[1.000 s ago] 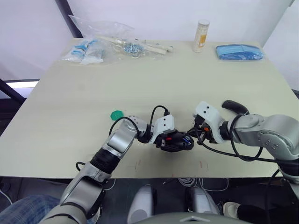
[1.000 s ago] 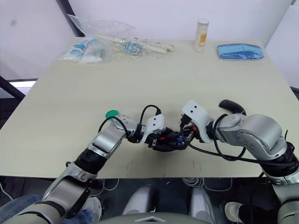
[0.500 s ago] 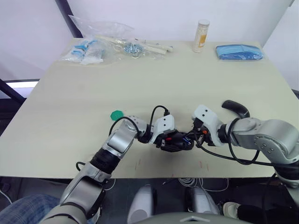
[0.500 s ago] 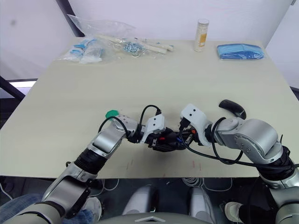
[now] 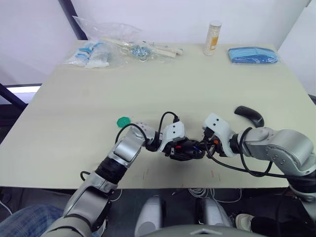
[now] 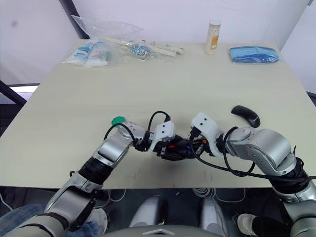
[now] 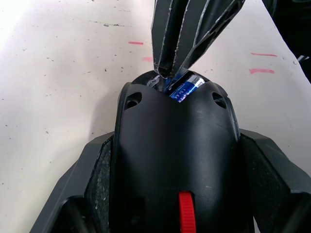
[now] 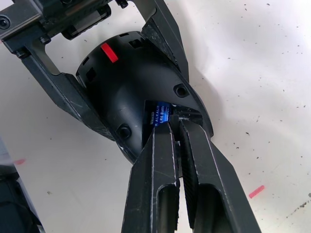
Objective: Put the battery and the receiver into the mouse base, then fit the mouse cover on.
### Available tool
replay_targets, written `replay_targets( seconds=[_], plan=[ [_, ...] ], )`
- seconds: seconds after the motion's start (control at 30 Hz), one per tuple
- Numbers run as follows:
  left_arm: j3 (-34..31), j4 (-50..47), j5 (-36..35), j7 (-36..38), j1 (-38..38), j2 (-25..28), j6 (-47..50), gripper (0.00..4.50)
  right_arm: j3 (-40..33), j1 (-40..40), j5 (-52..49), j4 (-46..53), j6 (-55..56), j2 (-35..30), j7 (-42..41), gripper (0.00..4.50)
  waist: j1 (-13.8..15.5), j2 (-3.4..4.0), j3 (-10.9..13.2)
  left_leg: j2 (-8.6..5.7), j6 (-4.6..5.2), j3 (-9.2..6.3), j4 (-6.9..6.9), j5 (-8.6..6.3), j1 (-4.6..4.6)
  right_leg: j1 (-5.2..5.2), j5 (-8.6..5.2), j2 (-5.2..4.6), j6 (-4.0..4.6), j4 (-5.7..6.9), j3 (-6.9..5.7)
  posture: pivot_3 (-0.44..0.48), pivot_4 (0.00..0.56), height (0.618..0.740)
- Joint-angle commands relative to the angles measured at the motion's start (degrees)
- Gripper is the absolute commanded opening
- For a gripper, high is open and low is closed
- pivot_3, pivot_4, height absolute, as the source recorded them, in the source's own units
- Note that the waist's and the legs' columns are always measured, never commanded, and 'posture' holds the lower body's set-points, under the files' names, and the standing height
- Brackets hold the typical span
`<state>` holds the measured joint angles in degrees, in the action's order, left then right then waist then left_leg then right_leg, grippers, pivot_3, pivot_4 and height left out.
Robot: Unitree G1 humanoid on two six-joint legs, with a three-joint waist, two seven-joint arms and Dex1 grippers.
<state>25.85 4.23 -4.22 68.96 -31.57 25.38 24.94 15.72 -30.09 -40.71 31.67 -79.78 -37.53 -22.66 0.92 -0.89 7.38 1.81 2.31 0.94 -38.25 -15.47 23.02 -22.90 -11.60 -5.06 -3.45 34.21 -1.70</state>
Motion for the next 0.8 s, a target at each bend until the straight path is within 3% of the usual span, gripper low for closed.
replay_targets(
  seconds=[0.03, 0.47, 0.8],
  plan=[
    [2.03, -0.03, 0.67, 0.42, 0.97, 0.36, 1.19, 2.94, -0.1, -0.02, 1.13, 1.12, 0.95, 0.07, -0.66, 0.0, 0.0, 0.0, 0.0, 0.0, 0.0, 0.0, 0.0, 0.0, 0.0, 0.0, 0.0, 0.0, 0.0, 0.0, 0.0, 0.0, 0.15, 0.74],
    [2.02, 0.02, 0.58, 0.44, 1.05, 0.33, 1.29, 2.94, 0.93, 0.69, 4.06, 0.69, 1.87, -0.03, -2.57, 0.0, 0.0, 0.0, 0.0, 0.0, 0.0, 0.02, 0.0, 0.0, 0.0, 0.01, 0.0, 0.02, 0.0, 0.0, 0.0, 0.0, 0.15, 0.74],
    [2.15, -0.17, 0.59, 0.41, 1.31, 0.31, 1.42, 2.94, 1.02, -0.56, 2.58, 1.93, -4.63, -1.5, -4.14, 0.0, 0.03, 0.0, -0.01, 0.0, 0.0, 0.01, 0.0, 0.0, -0.01, 0.03, 0.0, 0.01, 0.0, -0.01, 0.0, 0.0, 0.15, 0.74]
  ],
)
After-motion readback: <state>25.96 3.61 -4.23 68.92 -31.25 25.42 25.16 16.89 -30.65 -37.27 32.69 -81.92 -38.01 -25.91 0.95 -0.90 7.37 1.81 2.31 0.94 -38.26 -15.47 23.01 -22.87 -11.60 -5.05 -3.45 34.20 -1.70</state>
